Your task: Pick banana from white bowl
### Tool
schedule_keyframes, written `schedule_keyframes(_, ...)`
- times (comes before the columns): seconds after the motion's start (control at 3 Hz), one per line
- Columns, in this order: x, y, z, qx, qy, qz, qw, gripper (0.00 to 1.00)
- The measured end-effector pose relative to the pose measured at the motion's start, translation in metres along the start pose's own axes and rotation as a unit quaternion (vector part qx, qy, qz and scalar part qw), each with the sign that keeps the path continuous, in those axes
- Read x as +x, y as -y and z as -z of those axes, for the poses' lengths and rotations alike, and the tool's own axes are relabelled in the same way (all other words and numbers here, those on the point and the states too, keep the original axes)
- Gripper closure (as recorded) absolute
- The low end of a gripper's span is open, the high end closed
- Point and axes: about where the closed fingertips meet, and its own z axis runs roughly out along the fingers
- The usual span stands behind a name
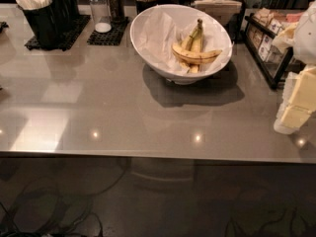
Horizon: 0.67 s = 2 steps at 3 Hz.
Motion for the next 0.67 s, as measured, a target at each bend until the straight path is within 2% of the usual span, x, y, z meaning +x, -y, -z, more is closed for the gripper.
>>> schedule_keyframes(0.33,0.000,0.000,0.000,0.001,0.001,0.000,1.0000,0.00)
schedule_keyframes(0.67,-0.016,0.025,-0.001,0.008,0.046,0.008,0.9989,0.00)
